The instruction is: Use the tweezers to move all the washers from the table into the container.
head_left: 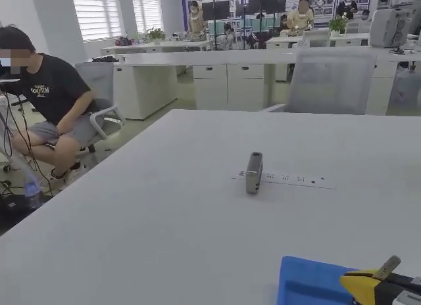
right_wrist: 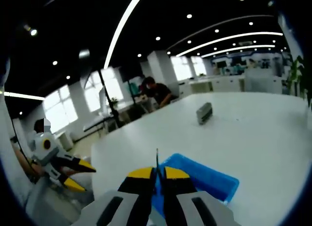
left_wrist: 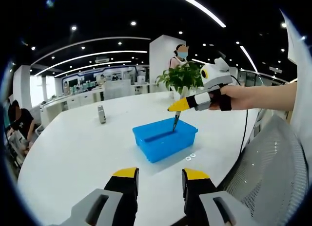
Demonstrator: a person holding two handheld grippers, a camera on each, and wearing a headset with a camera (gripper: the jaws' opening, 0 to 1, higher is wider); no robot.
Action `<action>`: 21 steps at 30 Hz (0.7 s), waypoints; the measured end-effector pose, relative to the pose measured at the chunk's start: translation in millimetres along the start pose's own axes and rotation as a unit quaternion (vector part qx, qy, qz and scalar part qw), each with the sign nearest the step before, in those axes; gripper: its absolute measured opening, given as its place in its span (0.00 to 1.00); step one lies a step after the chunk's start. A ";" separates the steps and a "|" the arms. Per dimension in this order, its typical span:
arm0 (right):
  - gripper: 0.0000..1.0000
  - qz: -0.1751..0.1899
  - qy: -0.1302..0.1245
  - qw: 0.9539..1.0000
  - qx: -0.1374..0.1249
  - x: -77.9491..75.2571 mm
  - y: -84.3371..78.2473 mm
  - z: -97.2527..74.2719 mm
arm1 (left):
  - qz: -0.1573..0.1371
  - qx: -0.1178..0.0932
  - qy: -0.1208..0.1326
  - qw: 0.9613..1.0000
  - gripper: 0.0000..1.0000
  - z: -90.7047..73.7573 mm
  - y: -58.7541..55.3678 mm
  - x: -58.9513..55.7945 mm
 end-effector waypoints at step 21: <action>0.03 -0.034 0.040 0.994 0.096 11.0 -50.2 -9.6 | 0.001 0.007 -0.001 1.000 0.33 0.1 -1.1 -0.3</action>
Point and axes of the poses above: the centre of the closed fingertips' face, and the gripper's own axes: z roughly forward along the fingers, x roughly to its left, y roughly out of its top, the point moved 10 cm from there along -z, roughly backward along the fingers, and after that the axes turned 11 degrees about -x, right-handed, at the moved point
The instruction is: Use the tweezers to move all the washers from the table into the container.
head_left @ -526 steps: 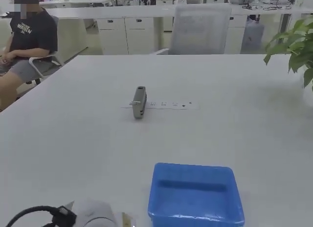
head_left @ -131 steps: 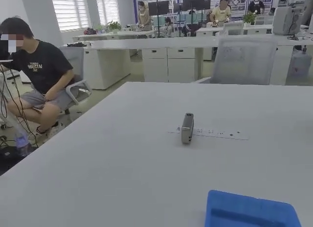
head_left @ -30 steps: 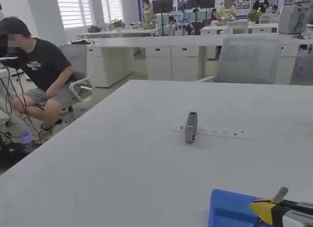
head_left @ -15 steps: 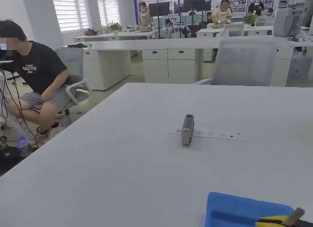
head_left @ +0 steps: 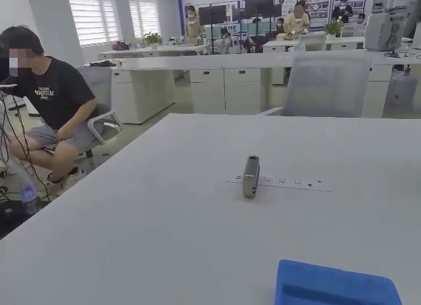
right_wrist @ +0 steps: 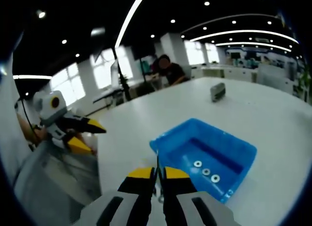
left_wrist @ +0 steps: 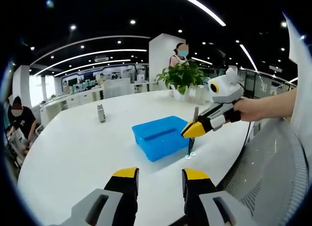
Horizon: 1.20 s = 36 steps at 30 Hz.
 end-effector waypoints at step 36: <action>0.02 -0.113 0.051 0.992 0.027 21.5 5.7 9.9 | 0.000 0.006 -0.004 1.000 0.30 0.7 -1.2 -0.1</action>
Point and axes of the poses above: the centre of the closed fingertips' face, and the gripper's own axes: z roughly forward along the fingers, x roughly to its left, y roughly out of its top, the point moved 10 cm from there along -z, roughly backward along the fingers, and after that the axes turned 11 degrees about -x, right-handed, at the moved point
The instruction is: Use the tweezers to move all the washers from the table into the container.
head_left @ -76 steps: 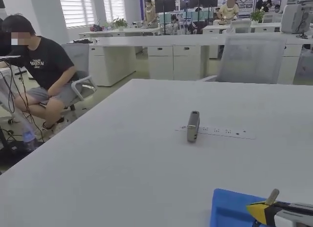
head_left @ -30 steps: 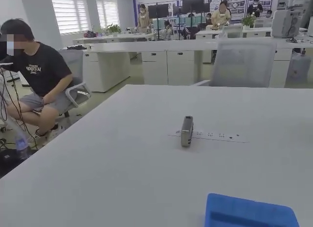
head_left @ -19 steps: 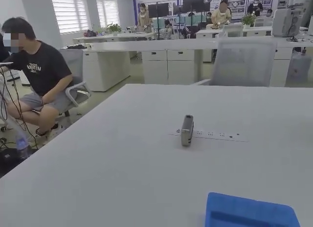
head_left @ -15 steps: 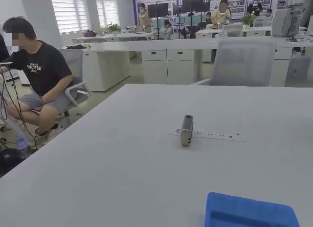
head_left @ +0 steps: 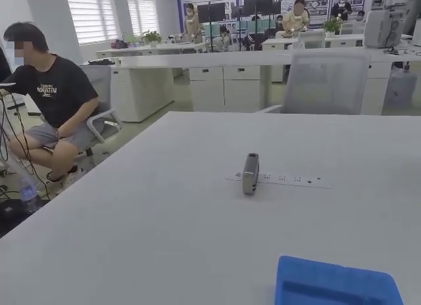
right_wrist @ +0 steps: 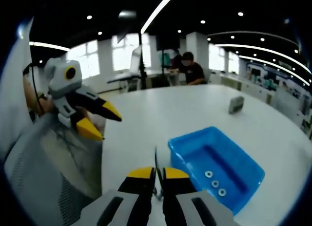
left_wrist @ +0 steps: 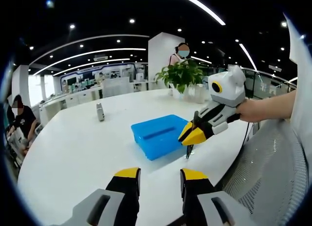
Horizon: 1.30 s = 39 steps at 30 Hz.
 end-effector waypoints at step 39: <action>0.03 0.132 -0.074 0.986 -0.076 -88.1 29.5 25.8 | 0.008 -0.019 0.025 0.999 0.54 -0.9 3.2 2.7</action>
Point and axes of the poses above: the centre of the closed fingertips' face, and the gripper's own axes: z roughly forward along the fingers, x roughly to its left, y roughly out of its top, the point moved 10 cm from there along -z, roughly backward along the fingers, and after that the axes turned 11 degrees about -x, right-handed, at the moved point
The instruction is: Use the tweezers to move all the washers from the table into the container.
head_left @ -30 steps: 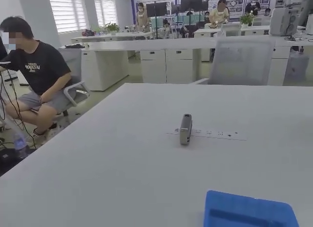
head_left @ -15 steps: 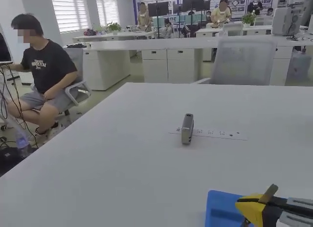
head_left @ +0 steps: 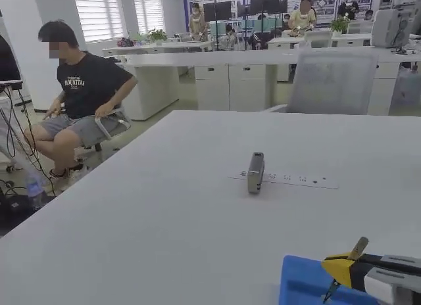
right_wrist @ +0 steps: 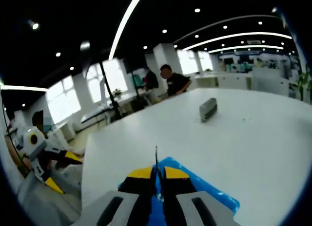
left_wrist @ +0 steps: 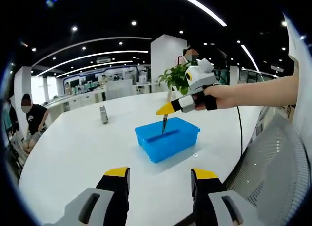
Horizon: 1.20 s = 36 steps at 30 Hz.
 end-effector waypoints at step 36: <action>0.03 -0.017 0.017 0.998 0.063 -8.4 -20.8 24.0 | -0.028 -0.030 0.006 0.999 0.85 2.0 4.1 0.1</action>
Point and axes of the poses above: the centre of the closed fingertips' face, and the gripper's own axes: z roughly forward along the fingers, x roughly to its left, y roughly out of its top, the point moved 10 cm from there along -z, roughly backward along the fingers, and after that the axes turned 11 degrees about -x, right-handed, at the moved point
